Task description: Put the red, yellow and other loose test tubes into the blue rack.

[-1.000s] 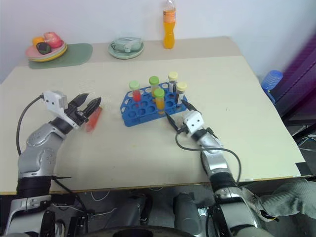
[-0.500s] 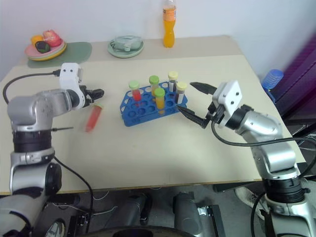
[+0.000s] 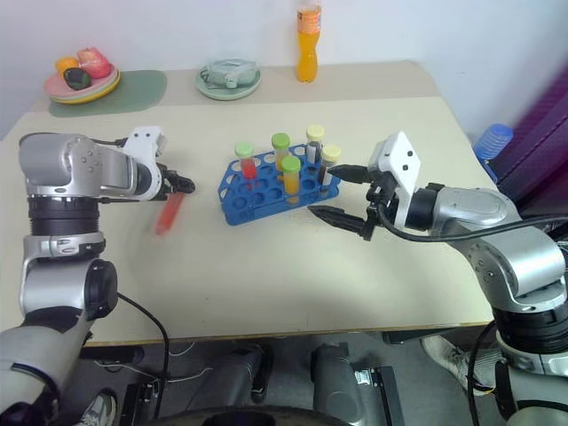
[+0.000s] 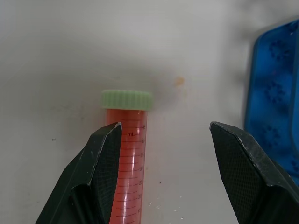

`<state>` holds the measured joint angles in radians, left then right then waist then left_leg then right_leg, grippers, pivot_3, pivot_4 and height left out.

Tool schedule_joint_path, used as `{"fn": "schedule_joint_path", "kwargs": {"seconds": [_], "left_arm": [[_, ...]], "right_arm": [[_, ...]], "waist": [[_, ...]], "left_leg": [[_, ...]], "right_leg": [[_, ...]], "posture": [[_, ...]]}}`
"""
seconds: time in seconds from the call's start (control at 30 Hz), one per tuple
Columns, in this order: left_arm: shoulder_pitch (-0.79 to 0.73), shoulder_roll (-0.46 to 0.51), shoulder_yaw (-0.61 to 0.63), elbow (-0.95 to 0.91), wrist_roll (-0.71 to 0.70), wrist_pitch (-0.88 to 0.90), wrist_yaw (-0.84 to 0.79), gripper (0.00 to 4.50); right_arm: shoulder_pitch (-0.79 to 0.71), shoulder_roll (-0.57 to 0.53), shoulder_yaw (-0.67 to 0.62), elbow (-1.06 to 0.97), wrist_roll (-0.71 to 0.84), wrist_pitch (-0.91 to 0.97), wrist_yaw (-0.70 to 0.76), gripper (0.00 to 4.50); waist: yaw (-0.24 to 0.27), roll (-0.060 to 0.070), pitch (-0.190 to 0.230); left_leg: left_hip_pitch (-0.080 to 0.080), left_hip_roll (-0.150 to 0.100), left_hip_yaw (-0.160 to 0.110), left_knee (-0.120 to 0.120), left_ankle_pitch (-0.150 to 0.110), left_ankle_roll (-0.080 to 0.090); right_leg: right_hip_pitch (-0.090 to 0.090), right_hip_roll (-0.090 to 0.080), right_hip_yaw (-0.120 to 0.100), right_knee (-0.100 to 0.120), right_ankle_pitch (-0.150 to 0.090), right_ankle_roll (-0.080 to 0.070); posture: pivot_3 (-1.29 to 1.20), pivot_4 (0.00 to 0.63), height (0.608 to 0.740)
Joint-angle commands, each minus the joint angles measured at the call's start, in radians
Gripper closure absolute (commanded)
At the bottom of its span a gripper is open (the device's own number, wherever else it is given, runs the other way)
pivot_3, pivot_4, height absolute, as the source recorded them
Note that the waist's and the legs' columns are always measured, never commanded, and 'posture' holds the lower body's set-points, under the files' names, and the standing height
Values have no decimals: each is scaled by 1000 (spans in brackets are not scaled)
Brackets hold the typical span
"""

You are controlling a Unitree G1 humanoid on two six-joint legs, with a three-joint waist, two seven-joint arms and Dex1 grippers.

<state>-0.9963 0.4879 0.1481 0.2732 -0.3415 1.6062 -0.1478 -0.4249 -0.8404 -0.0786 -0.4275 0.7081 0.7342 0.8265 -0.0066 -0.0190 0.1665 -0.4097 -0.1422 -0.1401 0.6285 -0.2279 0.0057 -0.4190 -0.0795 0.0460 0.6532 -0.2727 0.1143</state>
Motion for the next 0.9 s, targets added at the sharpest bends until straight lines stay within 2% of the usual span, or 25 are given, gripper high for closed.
{"fn": "schedule_joint_path", "kwargs": {"seconds": [0.03,0.53,0.63,0.73,0.9], "left_arm": [[-31,-4,-3,-2,35,8,14,1431],[-108,-61,47,253,161,-23,121,1431],[-117,-61,24,308,172,-23,110,2275],[-117,-55,38,354,200,-49,129,3651],[-97,-28,52,325,197,-33,113,3734]], "right_arm": [[-34,-26,-21,-1,30,39,31,434],[-27,-2,-13,36,-8,24,66,434],[-29,2,-10,31,-11,27,62,402],[-36,6,-12,25,-7,42,52,402],[-46,15,-15,20,-3,59,38,402]], "waist": [[-1,0,0],[10,-1,0],[16,-1,0],[19,-1,0],[14,0,0]], "left_leg": [[0,0,0,0,0,0],[-1,0,1,0,0,0],[-1,0,1,1,0,0],[-1,0,1,1,0,0],[-1,0,1,2,0,0]], "right_leg": [[0,0,0,0,0,0],[-1,0,0,1,0,0],[-2,0,0,1,0,0],[-1,0,0,1,0,0],[-2,0,1,4,0,0]], "posture": [[0,150,740],[0,150,740],[0,150,740],[0,150,740],[0,150,740]]}}
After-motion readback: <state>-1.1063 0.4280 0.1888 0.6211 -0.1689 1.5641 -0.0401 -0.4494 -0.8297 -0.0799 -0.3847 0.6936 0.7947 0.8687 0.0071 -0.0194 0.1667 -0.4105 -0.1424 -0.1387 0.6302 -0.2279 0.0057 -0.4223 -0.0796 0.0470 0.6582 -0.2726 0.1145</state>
